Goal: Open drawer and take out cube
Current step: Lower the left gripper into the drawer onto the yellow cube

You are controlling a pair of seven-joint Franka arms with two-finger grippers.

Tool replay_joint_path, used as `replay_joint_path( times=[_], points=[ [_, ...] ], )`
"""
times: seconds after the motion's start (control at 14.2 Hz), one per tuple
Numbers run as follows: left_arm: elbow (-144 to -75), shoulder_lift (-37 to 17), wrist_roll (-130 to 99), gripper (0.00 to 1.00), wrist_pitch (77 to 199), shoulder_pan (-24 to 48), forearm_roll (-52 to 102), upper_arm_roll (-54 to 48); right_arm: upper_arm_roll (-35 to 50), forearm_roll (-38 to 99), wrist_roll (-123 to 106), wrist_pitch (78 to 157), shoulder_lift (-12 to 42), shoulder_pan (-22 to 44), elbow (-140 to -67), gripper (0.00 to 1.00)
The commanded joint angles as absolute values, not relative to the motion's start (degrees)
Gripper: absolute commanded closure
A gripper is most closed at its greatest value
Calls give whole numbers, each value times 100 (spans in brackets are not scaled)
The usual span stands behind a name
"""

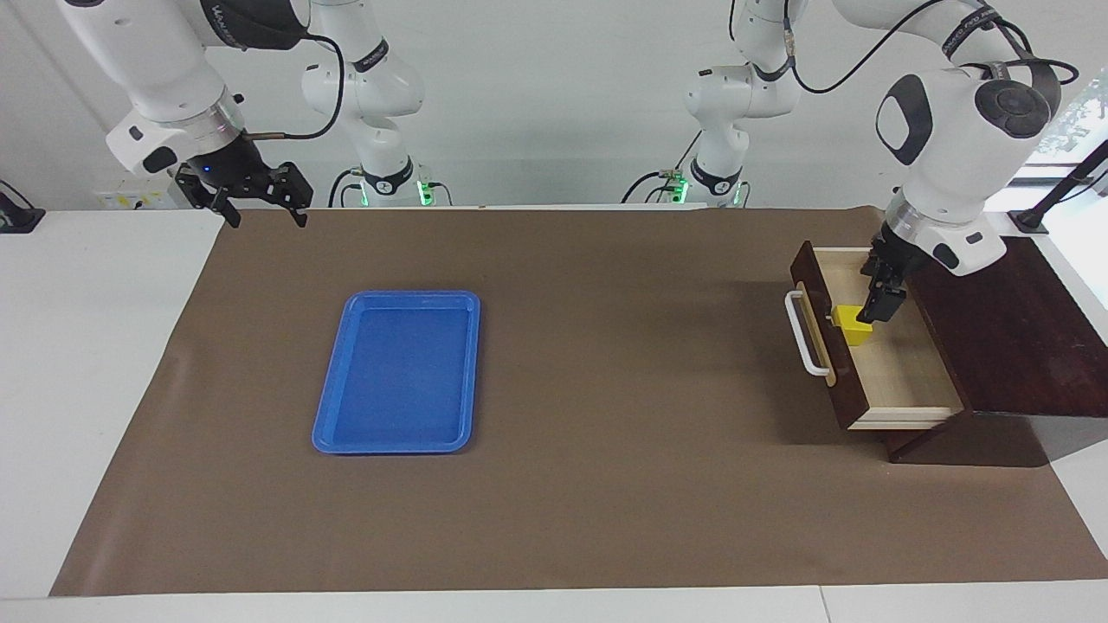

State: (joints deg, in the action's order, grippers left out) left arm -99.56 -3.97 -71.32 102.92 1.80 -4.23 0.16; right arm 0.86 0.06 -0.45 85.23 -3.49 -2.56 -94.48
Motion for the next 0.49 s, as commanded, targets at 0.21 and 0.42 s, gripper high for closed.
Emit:
replay_joint_path(
  times=[0.21,0.42],
  points=[
    [-10590,-105,-7707,0,10774,-228,-343,9,132,-88,105,8788,-589,-255,-9834,0],
    [-10582,-342,-7796,0,10872,-246,-325,9,141,-88,114,8850,-650,-255,-9940,0]
  ],
)
